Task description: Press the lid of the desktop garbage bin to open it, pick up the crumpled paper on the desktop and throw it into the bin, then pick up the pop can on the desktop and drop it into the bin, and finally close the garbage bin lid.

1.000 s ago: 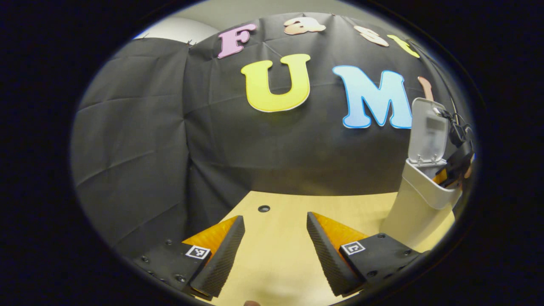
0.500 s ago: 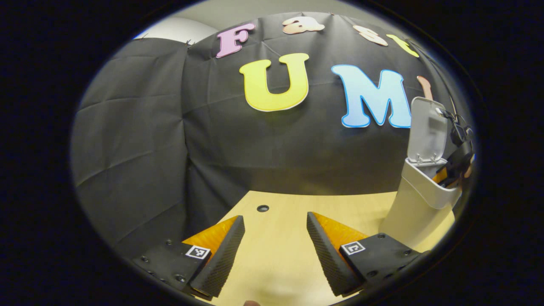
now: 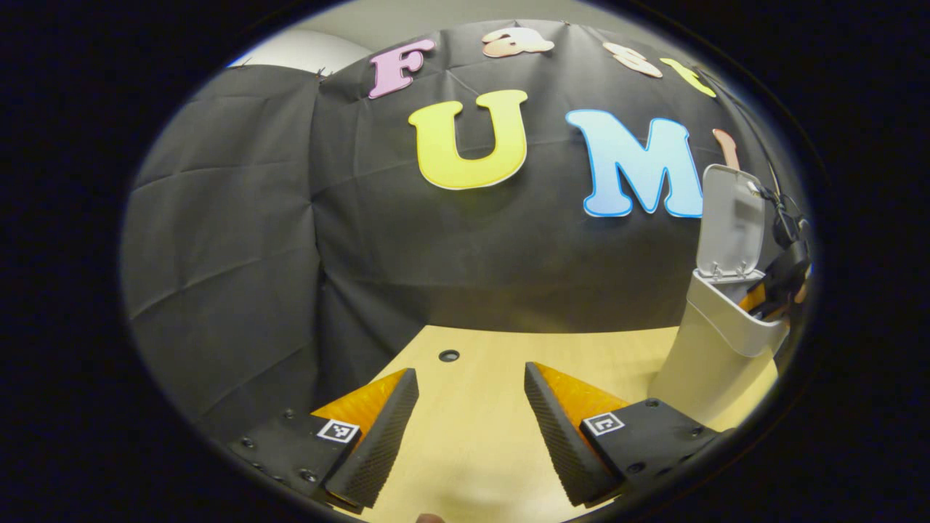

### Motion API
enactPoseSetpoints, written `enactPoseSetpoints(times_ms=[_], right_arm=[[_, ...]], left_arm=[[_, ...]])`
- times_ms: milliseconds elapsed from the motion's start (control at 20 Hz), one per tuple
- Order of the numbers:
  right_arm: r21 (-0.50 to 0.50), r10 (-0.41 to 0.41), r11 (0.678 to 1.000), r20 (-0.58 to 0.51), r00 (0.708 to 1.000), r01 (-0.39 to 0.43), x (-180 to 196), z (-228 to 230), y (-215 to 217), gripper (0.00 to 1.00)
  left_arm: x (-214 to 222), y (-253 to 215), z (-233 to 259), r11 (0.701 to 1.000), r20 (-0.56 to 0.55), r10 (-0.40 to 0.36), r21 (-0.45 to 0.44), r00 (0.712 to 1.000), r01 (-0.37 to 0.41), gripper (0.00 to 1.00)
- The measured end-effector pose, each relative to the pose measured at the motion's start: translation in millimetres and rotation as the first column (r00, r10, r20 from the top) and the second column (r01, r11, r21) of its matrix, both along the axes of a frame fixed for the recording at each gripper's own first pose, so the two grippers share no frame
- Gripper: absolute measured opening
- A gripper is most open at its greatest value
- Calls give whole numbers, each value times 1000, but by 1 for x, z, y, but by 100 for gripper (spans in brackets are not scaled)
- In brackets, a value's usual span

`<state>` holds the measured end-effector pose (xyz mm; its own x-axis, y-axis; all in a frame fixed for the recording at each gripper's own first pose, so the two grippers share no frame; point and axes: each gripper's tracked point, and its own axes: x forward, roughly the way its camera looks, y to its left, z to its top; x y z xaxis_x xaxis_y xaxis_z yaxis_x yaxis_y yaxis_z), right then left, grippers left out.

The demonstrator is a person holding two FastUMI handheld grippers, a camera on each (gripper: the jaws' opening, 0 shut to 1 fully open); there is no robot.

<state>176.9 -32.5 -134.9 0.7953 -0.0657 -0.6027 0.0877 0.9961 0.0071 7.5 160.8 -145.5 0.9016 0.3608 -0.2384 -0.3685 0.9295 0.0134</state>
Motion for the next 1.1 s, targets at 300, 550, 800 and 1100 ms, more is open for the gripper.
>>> enactPoseSetpoints(times_ms=[300,550,800,1100], right_arm=[[15,-13,1000,14,1000,12,-1,4,0,86],[17,-6,1000,27,1000,5,-2,9,1,88],[55,2,998,84,997,-7,-10,30,8,88],[10,27,1000,200,979,-29,-27,73,11,88]], left_arm=[[-1,-1,1,1000,1,1,-1,1000,-1,96],[-1,0,3,1000,5,2,2,1000,-2,96],[0,-3,5,1000,9,-3,2,1000,3,96],[-1,-8,7,1000,18,-21,6,1000,21,96]])
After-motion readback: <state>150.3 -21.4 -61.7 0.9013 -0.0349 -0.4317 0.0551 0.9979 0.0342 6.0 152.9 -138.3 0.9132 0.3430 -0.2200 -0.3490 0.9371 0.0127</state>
